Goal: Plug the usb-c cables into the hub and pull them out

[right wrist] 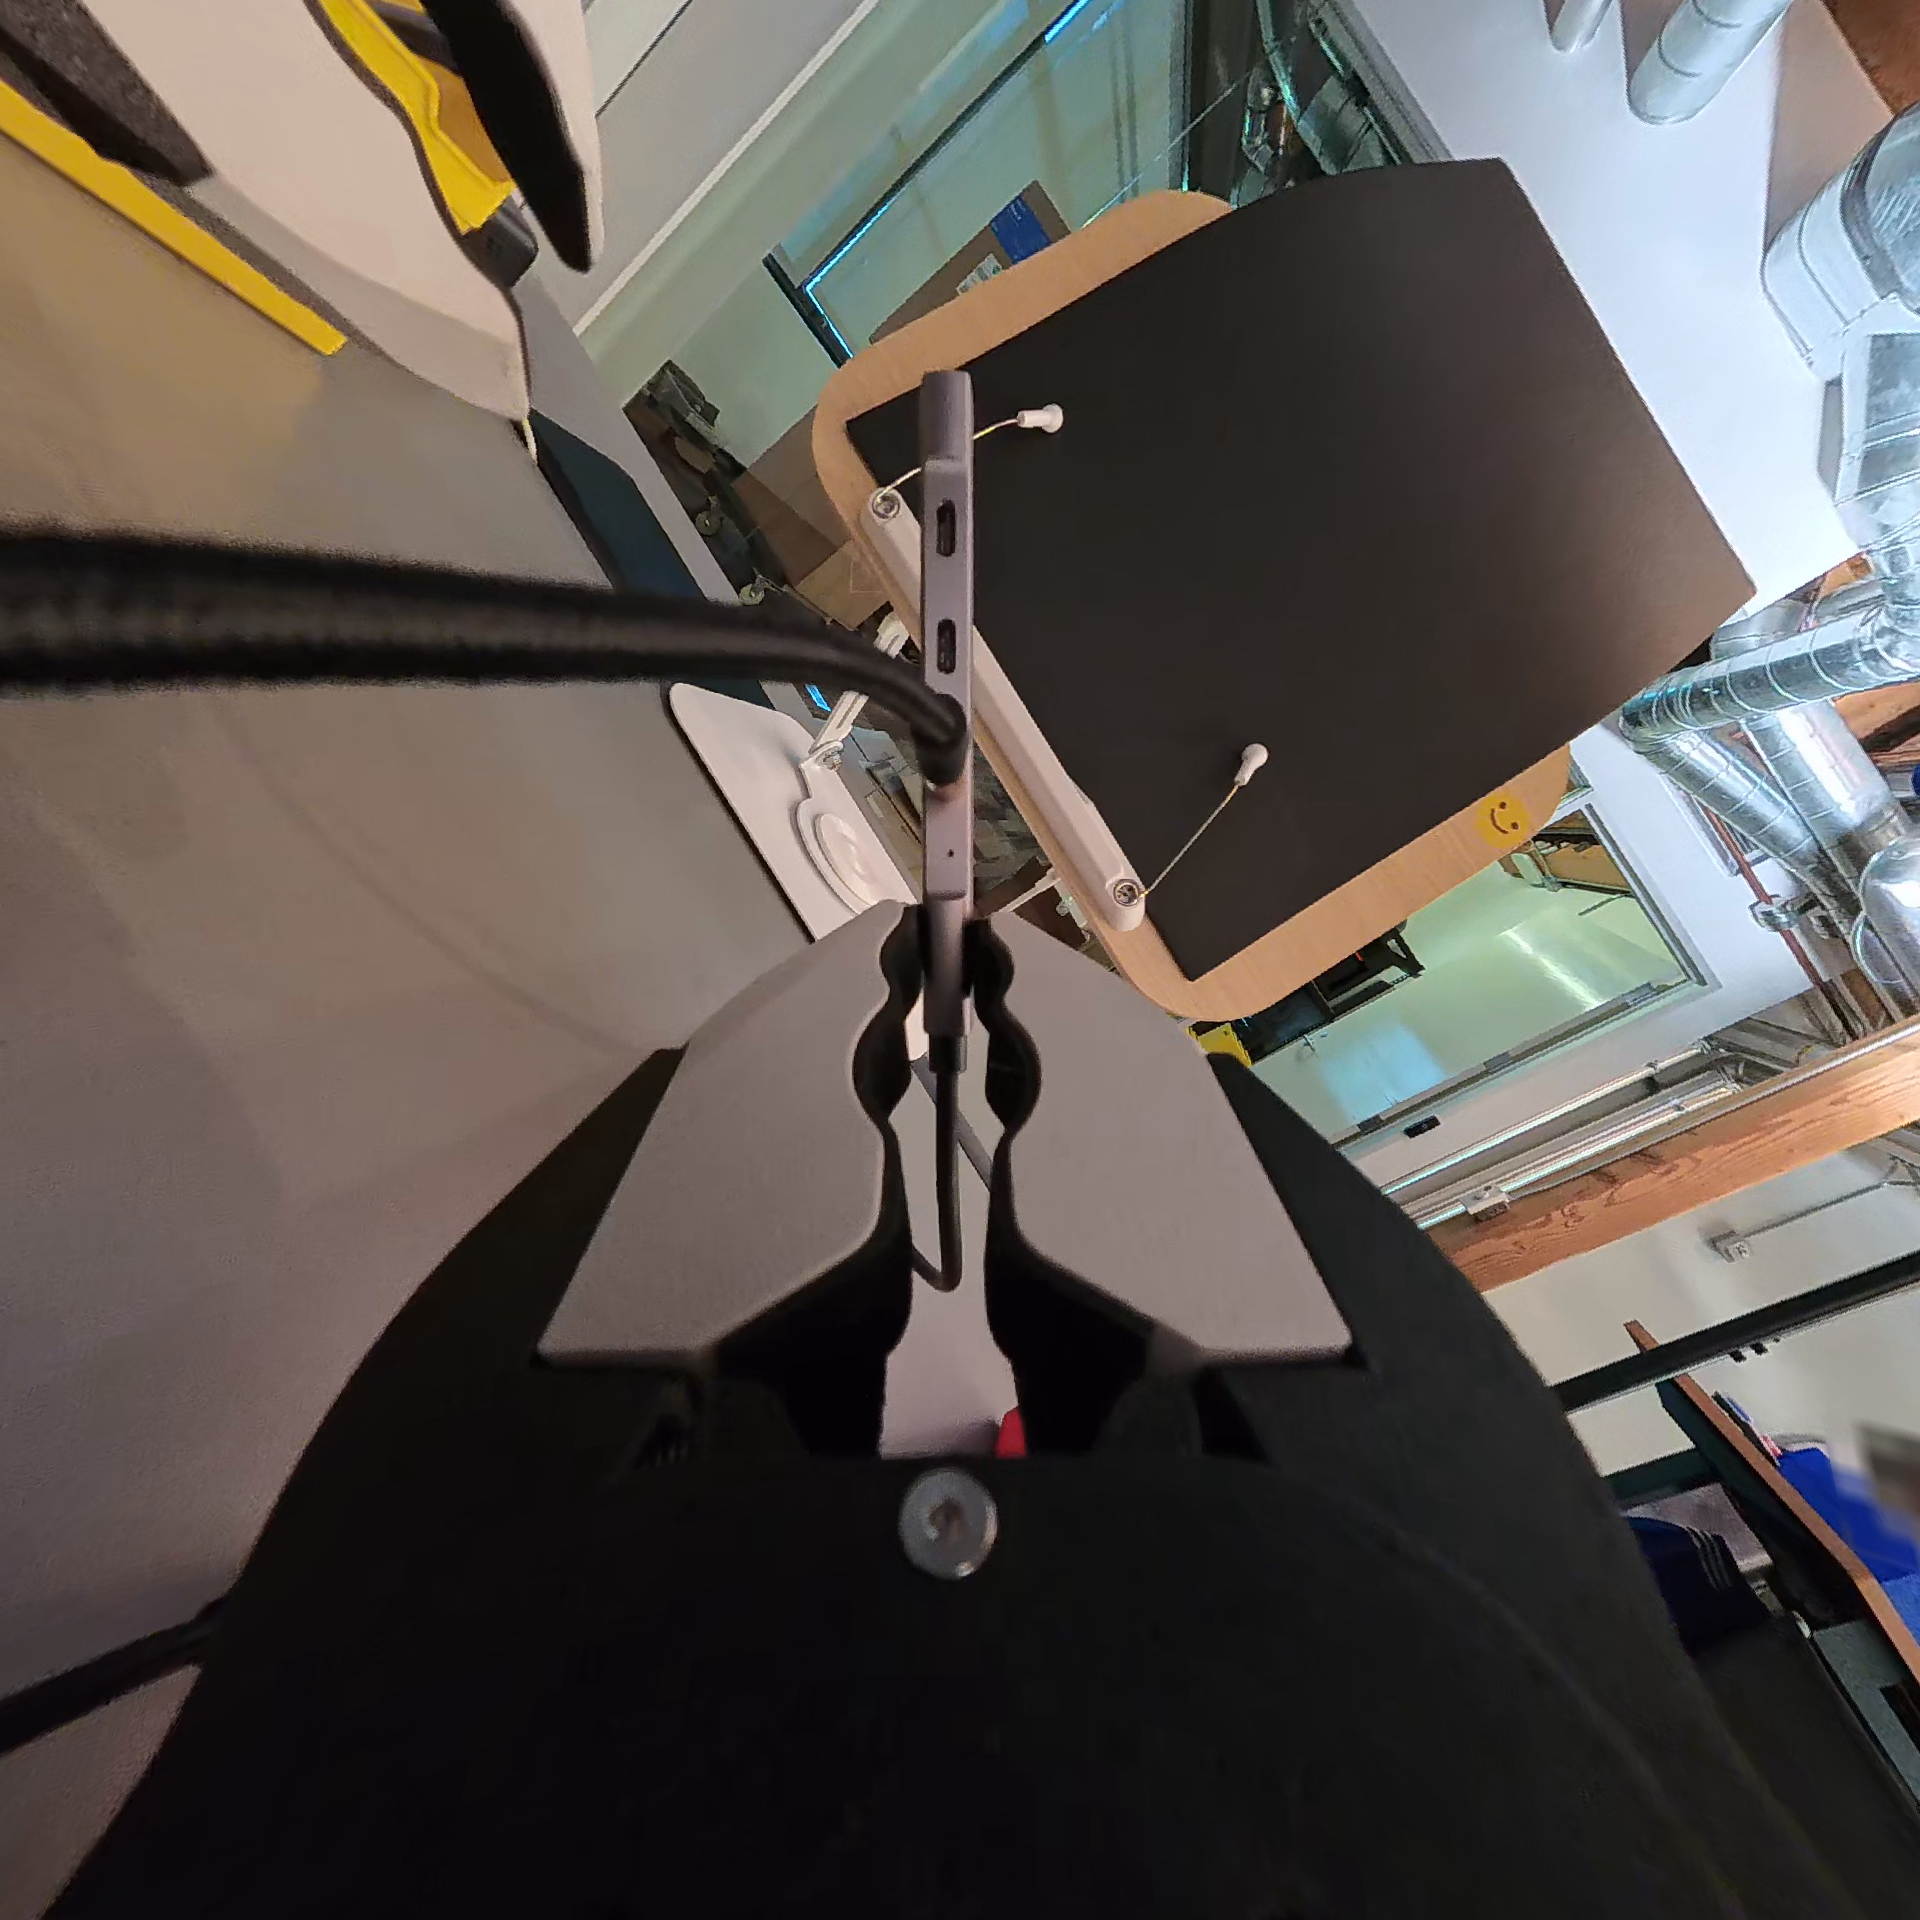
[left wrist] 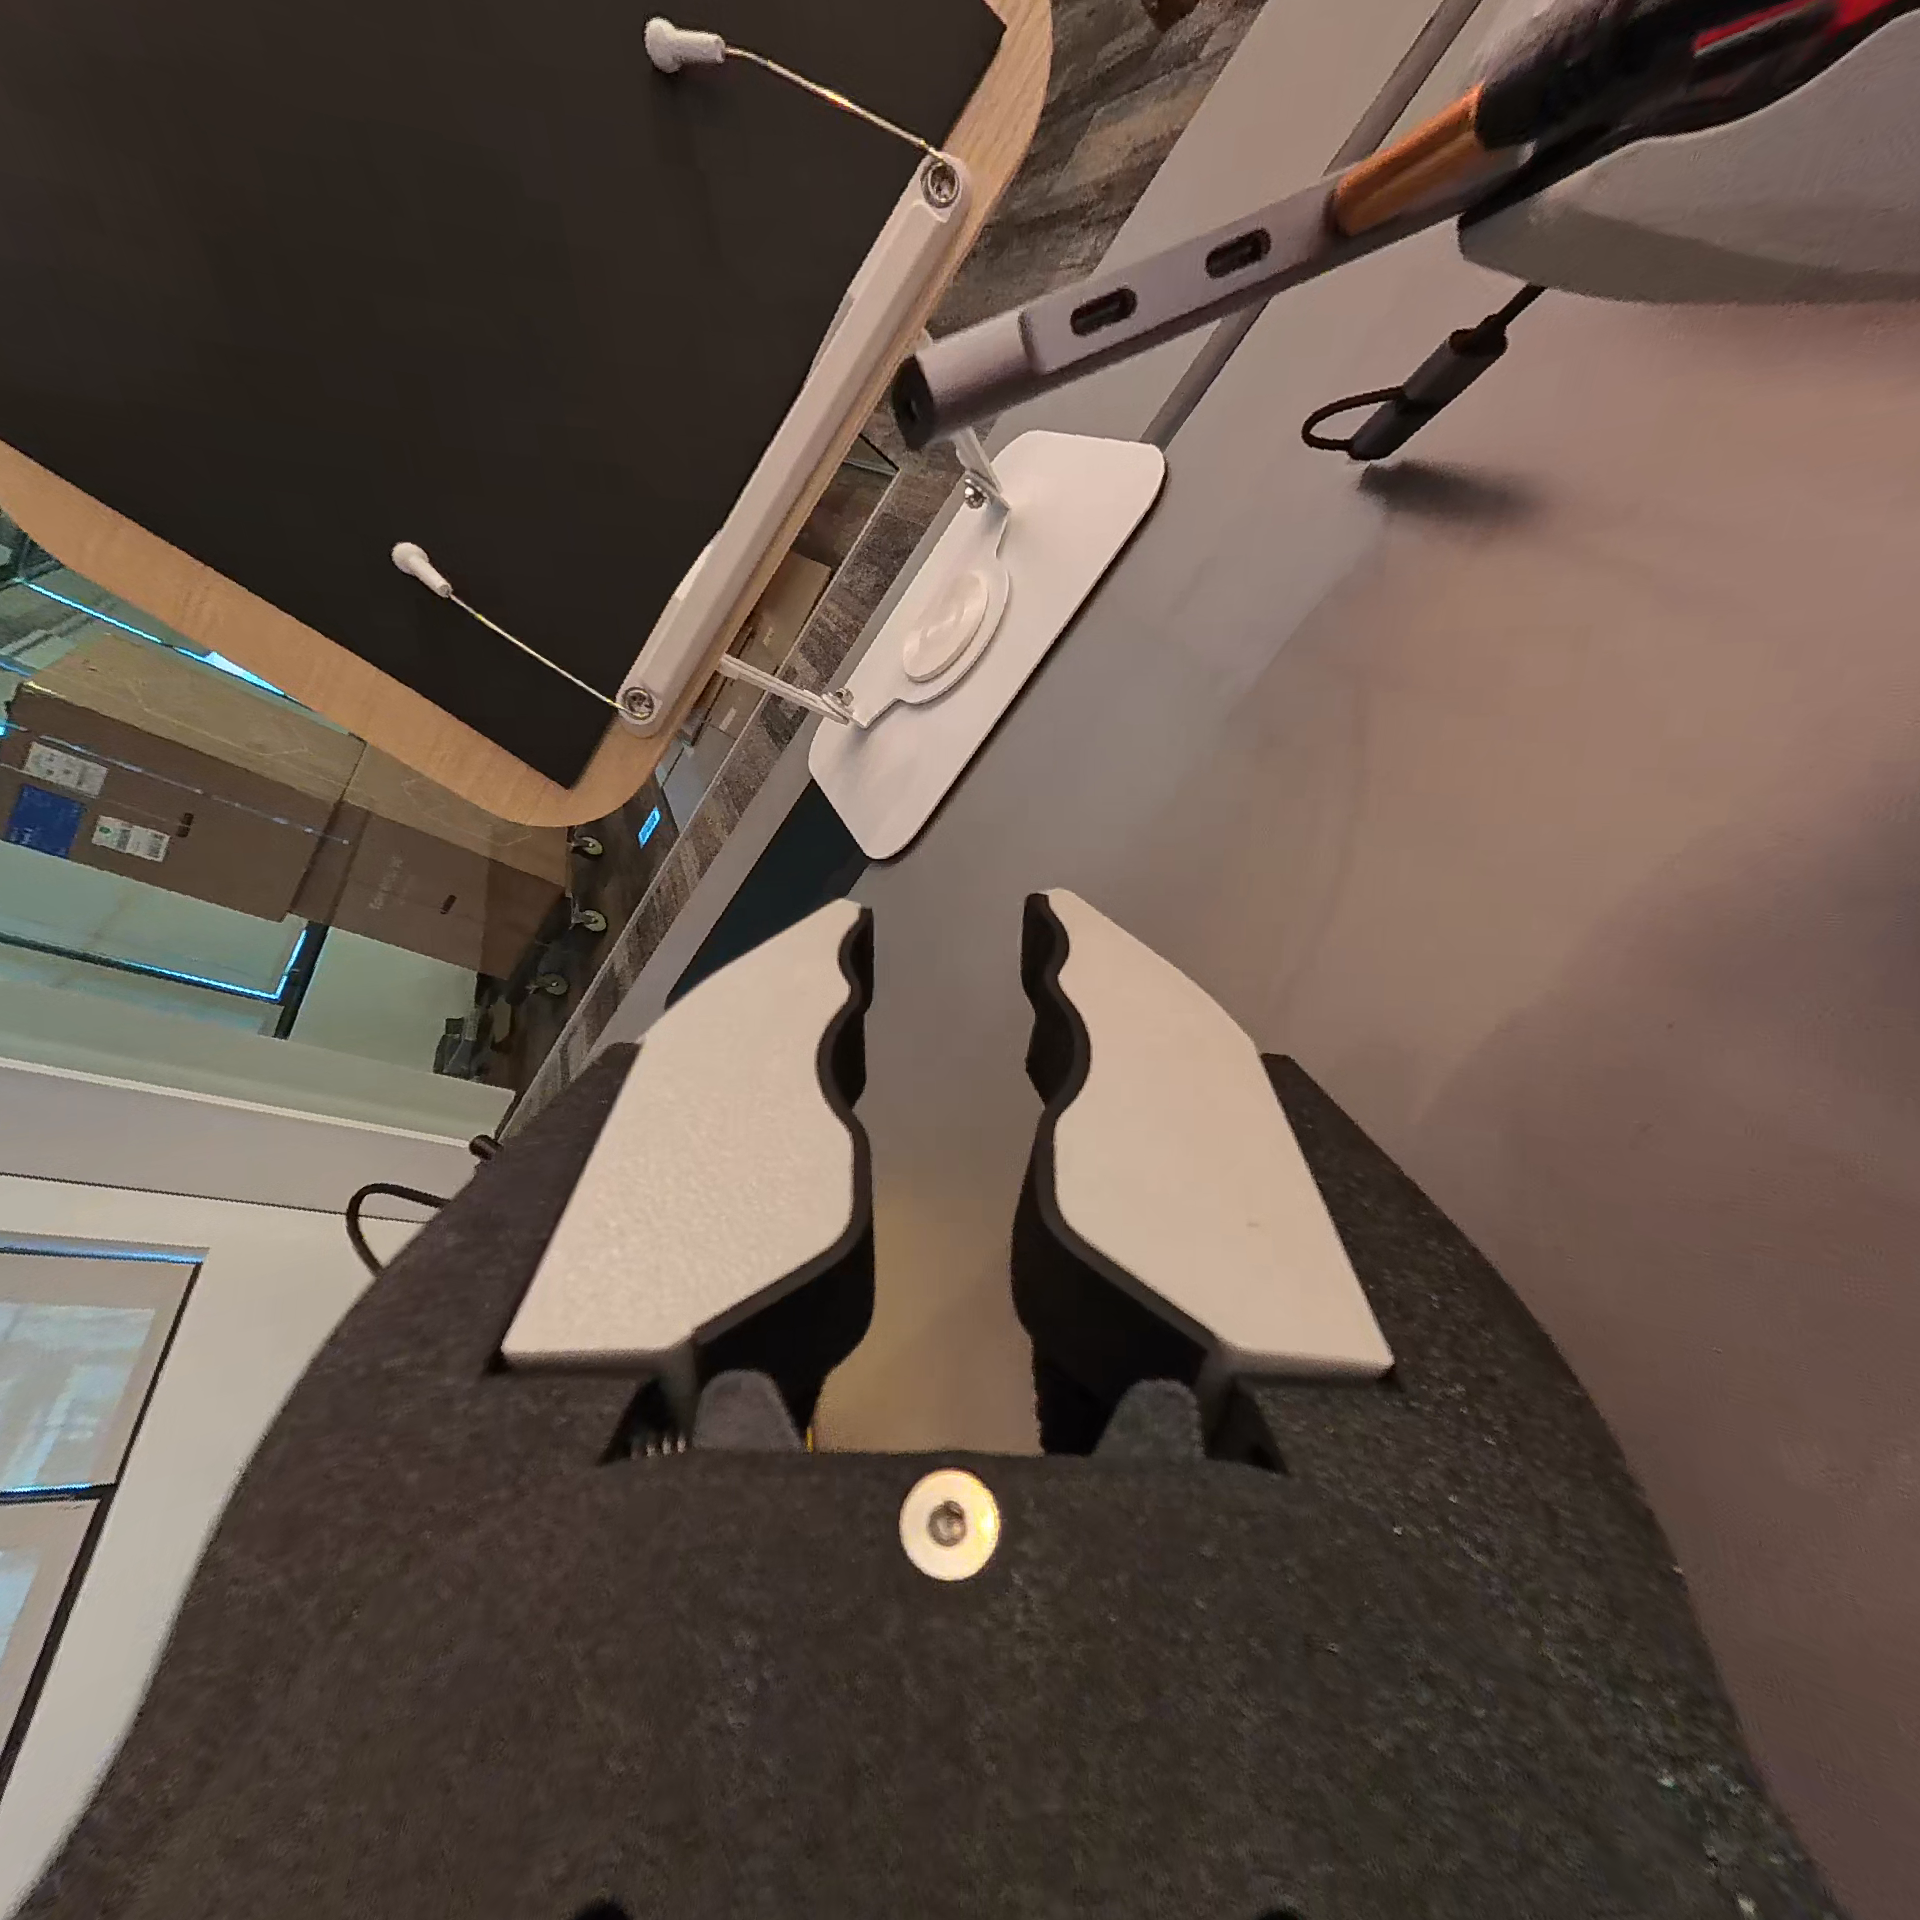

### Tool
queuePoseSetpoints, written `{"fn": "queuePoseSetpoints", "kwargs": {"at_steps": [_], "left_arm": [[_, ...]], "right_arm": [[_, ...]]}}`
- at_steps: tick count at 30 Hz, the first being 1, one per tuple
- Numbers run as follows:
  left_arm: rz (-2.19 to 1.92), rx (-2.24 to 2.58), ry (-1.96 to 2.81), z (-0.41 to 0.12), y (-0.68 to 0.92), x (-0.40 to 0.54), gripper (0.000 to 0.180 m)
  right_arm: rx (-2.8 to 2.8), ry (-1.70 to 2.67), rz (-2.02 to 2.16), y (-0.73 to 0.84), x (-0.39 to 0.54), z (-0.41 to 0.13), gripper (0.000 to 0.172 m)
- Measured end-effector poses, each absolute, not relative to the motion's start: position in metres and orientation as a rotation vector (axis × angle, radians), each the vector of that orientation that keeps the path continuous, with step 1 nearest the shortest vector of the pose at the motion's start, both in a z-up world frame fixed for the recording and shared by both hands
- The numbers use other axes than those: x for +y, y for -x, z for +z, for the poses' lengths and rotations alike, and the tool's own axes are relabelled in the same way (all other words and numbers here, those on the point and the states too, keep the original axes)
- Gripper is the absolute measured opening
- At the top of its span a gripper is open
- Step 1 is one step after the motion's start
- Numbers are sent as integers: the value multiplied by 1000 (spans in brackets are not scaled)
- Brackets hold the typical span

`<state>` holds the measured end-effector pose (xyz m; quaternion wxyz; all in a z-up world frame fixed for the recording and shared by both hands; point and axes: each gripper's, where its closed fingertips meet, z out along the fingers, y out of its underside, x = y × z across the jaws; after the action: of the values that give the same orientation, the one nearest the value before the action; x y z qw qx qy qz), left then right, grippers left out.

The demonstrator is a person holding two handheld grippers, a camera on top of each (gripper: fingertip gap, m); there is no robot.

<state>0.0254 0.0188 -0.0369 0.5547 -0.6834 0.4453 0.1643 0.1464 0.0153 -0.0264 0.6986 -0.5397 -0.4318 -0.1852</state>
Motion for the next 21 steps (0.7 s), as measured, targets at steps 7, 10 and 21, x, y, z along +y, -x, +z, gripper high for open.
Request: {"fn": "queuePoseSetpoints", "kwargs": {"at_steps": [7,10,21], "left_arm": [[419,1082,1610,-40,-28,19,27],[368,1073,1614,-41,-31,18,27],[-1130,696,1524,10,-44,-23,59]], "right_arm": [[-969,1202,-421,-147,16,-27,9],[-968,1203,-422,-148,16,-27,9],[-1075,1082,-521,-134,3,-23,9]]}}
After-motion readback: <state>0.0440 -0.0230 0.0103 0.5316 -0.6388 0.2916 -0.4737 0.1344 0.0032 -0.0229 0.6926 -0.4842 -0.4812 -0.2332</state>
